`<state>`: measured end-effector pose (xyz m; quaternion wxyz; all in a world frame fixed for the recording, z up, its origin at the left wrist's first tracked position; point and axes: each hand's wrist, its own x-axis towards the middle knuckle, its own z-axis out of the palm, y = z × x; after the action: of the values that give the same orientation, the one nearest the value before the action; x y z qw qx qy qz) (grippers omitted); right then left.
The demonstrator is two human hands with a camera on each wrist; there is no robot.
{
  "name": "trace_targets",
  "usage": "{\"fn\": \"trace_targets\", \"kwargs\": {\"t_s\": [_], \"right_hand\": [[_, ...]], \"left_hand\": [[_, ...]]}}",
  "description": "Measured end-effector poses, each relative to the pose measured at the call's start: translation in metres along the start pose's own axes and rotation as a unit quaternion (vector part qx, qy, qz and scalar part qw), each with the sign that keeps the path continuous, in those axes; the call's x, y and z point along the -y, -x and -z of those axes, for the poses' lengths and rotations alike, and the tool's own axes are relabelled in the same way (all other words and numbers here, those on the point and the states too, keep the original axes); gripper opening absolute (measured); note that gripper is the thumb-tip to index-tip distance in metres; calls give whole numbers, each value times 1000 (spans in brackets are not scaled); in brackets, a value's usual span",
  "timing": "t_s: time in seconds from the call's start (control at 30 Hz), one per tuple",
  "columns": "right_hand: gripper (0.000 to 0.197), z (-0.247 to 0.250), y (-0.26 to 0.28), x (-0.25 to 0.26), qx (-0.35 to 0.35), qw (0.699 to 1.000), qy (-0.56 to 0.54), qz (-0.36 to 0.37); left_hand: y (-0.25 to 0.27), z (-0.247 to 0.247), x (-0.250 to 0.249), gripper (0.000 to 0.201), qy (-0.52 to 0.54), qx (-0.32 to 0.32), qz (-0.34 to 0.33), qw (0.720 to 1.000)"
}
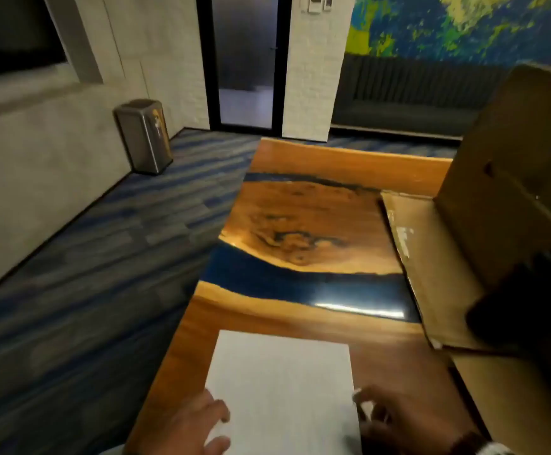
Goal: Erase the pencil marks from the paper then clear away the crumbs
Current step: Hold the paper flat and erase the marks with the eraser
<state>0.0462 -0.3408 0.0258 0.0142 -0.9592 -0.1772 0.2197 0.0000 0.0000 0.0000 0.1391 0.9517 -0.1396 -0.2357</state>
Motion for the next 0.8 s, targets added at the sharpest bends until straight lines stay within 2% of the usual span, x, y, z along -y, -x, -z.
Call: {"fn": "trace_targets", "kwargs": {"t_s": [0.07,0.1,0.13,0.23,0.3,0.47,0.57,0.63,0.7,0.8], "right_hand": [[40,3,-26,-9,27,994,-103,-20],[39,-6,-34,-15,32,990,-137,-26],[40,-7,-41,-18,15,989,-145,-34],[41,-35,-50,-24,-22,994,-99,-46],[39,-43,-57,-27,-47,995,-74,-53],[27,-43,-46,-7,-77,994,-41,-62],[19,-35,-36,13,-117,992,-46,2],[13,-29,-32,30,-109,992,-52,44],[6,-24,-32,51,-85,991,-59,90],[16,-19,-44,84,-52,984,-89,148]], "left_hand": [[-32,5,-2,51,-1,-17,-11,1000],[-41,-1,-1,46,-7,-10,-16,1000],[-51,-4,2,44,-21,-33,-23,999],[-54,-25,9,44,-69,-24,-23,997],[-55,-28,16,46,-77,-59,-19,995],[-32,-42,22,49,-75,-79,-17,994],[-17,-46,30,53,-43,-124,-12,991],[-12,-39,44,65,-44,-158,42,986],[-8,-34,57,82,-66,-128,106,984],[-5,-37,64,95,-104,-21,123,987]]}}
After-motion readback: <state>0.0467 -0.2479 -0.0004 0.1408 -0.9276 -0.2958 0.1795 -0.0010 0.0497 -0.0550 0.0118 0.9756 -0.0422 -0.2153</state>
